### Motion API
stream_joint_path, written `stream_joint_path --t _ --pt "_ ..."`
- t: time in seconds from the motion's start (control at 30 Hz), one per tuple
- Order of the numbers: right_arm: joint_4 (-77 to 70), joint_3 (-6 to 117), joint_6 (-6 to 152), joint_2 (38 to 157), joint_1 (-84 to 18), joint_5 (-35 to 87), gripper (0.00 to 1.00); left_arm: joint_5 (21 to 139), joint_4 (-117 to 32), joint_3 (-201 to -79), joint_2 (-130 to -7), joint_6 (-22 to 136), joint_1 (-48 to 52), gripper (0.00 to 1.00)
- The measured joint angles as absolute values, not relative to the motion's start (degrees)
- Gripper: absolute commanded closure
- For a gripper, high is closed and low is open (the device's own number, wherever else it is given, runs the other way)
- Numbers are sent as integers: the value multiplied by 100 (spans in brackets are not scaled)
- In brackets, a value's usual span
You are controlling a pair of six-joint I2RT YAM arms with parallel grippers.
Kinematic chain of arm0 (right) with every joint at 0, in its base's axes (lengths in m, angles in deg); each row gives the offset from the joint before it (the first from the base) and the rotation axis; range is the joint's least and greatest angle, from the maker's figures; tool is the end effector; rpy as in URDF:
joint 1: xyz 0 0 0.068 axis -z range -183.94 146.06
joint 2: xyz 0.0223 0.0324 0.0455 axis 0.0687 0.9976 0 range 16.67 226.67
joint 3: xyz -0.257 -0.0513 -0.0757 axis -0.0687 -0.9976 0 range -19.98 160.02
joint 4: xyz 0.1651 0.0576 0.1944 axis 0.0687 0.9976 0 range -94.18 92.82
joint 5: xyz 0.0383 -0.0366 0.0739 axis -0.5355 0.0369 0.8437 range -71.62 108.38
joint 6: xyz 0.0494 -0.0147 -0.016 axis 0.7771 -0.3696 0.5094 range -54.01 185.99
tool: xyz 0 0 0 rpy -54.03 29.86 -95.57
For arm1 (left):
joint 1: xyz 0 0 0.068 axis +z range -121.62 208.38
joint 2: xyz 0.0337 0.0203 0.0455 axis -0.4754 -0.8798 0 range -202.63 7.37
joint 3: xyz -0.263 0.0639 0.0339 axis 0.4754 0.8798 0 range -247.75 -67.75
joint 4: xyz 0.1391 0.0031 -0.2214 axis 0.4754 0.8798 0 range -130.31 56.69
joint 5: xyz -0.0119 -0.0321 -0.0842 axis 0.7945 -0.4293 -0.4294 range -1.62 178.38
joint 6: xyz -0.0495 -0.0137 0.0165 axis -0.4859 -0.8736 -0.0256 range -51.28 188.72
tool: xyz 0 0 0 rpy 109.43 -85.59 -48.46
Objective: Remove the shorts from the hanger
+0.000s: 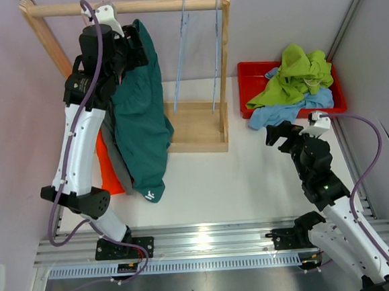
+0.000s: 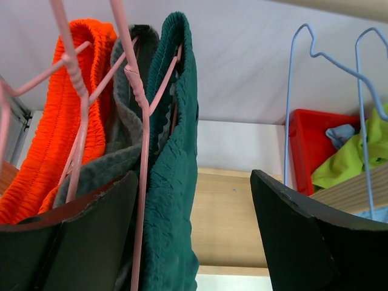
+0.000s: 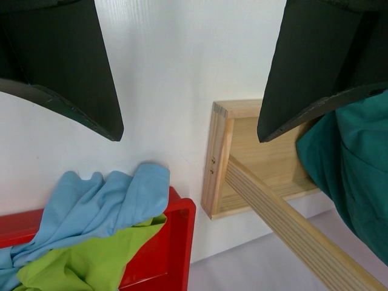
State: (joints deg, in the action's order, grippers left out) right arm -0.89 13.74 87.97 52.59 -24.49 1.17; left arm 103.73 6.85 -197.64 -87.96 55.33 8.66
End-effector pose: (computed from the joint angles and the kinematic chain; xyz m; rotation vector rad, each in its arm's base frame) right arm 0.1545 0.0466 0.3086 0.2483 1.6532 0.3121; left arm 0.3025 -0.0984 0.5410 -0.0934 1.7837 -0.1760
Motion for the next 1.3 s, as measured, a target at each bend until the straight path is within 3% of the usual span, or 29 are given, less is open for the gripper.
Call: stream_joint_path --t 0.17,0.23,0.33,0.37,0.4,0.9,1.13,1.3 --pt "-21 1372 8790 5248 -2449 108 1 10469 700 -19775 -8973 5582 905 20" --pt "-8 1372 8782 5250 -2449 108 1 10480 700 -19803 -9017 5579 923 28" --pt "-8 1372 8780 5261 -2449 108 0 10498 698 -19838 -9071 5571 951 59" --pt "-10 1372 8780 5270 -2449 108 1 10513 702 -19847 -9091 5586 962 91" --pt "-10 1365 8780 5277 -2449 108 0 10541 698 -19849 -9115 5573 973 99" --pt "-8 1313 8806 5270 -2469 250 1 10716 228 -19259 -8802 5728 940 100" --pt "77 2331 8780 5277 -2876 607 4 10760 -736 -17803 -7804 6003 728 100" --pt "-150 3205 8795 5408 -3649 1018 7 10550 125 -19069 -8195 5833 656 100"
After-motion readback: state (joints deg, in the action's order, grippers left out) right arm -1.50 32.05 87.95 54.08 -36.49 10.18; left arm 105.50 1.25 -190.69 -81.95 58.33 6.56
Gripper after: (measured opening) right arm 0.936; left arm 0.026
